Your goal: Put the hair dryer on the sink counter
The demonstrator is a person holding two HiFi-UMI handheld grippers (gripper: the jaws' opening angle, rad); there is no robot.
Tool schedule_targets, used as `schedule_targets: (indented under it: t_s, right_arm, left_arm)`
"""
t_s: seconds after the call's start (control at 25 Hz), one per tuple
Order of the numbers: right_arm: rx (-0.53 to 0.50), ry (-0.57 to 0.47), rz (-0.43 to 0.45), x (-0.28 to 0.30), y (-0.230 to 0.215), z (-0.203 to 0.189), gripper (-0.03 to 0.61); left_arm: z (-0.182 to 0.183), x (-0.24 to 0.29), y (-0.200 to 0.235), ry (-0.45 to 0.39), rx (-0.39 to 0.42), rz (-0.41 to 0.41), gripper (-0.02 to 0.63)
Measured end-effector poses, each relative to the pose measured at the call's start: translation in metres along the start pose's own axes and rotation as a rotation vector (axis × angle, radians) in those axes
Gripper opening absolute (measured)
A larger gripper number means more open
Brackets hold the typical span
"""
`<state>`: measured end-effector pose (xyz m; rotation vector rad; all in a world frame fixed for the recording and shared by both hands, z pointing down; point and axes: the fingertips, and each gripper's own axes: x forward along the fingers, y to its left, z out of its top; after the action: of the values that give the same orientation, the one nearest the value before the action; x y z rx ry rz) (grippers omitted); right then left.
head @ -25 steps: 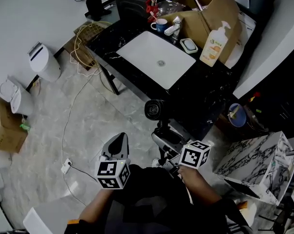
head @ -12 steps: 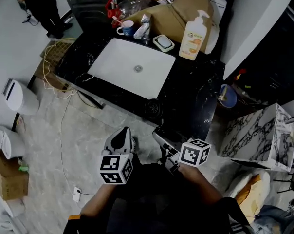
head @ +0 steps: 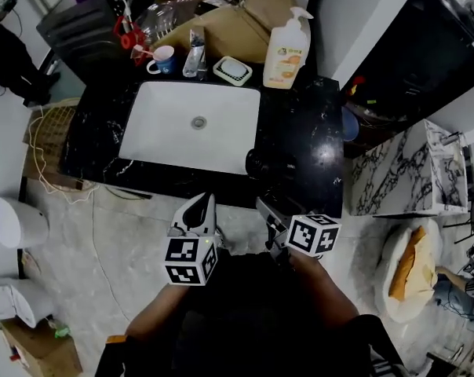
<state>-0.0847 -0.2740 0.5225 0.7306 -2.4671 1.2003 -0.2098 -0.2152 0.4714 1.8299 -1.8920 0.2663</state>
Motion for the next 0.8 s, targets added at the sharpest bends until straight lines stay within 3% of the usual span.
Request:
schedule_targets:
  t_s: [0.36, 0.8]
  right_arm:
    - [0.008, -0.042, -0.279, 0.030, -0.023, 0.006, 0.264]
    - [-0.009, -0.030, -0.517, 0.045, -0.050, 0.011, 0.264]
  left_arm:
    - [-0.004, 0.028, 0.026, 0.065, 0.047, -0.149, 0.008]
    - [-0.010, 0.071, 0.029, 0.134, 0.071, -0.277, 0.008]
